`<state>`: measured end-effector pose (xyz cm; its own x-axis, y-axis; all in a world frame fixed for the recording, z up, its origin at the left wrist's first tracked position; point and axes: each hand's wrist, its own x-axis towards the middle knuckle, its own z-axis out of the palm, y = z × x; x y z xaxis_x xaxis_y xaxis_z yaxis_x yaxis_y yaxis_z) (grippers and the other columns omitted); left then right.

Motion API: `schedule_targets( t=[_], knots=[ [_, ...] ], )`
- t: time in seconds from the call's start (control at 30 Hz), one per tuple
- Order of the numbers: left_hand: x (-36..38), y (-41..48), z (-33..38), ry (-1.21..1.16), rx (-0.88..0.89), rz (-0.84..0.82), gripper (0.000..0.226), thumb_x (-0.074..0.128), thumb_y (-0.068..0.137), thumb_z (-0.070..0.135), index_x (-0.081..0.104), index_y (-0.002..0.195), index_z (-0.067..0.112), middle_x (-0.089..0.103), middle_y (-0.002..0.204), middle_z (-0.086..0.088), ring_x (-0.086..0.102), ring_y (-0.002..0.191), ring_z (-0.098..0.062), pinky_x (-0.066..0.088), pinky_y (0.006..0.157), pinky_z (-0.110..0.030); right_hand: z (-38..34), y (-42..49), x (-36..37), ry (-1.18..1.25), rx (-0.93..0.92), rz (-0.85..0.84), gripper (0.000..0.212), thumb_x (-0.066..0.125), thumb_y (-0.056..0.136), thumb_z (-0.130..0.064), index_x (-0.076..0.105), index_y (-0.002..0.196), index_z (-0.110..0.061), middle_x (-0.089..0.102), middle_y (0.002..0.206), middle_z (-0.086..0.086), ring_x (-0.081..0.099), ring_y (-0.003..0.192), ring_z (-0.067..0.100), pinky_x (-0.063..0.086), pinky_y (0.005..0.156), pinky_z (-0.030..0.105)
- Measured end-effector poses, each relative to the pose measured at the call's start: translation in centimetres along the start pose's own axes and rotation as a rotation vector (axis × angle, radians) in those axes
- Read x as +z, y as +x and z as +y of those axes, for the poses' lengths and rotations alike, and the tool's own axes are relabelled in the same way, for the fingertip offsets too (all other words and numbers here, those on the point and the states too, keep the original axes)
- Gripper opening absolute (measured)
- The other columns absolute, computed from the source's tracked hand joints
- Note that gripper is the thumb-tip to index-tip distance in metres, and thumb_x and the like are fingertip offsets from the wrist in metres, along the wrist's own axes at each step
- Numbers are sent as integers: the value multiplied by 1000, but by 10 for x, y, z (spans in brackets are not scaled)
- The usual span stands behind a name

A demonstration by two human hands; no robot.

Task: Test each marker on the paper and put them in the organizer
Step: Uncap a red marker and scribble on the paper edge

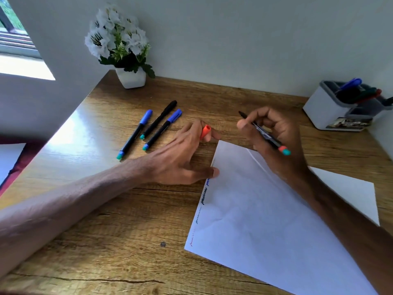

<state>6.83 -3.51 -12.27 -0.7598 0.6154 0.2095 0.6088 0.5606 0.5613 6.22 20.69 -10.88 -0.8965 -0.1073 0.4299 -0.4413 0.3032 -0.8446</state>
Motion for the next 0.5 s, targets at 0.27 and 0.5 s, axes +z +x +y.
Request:
schedule_targets(
  t=[0.27,0.5],
  knots=[
    [1,1,1,-8,-6,5,69,86,79,45,33,113,17,46,141,14,41,137,-12,38,115,-37,-19,-7,4,109,56,98,24,56,107,-17,68,121,-2,80,97,10,79,89,25,64,67,38],
    [-3,1,5,13,-23,-60,68,85,80,48,40,117,13,49,130,23,43,127,-6,38,110,-42,-50,-10,8,203,22,73,16,66,99,-3,71,112,5,81,93,12,80,84,28,66,67,39]
  ],
)
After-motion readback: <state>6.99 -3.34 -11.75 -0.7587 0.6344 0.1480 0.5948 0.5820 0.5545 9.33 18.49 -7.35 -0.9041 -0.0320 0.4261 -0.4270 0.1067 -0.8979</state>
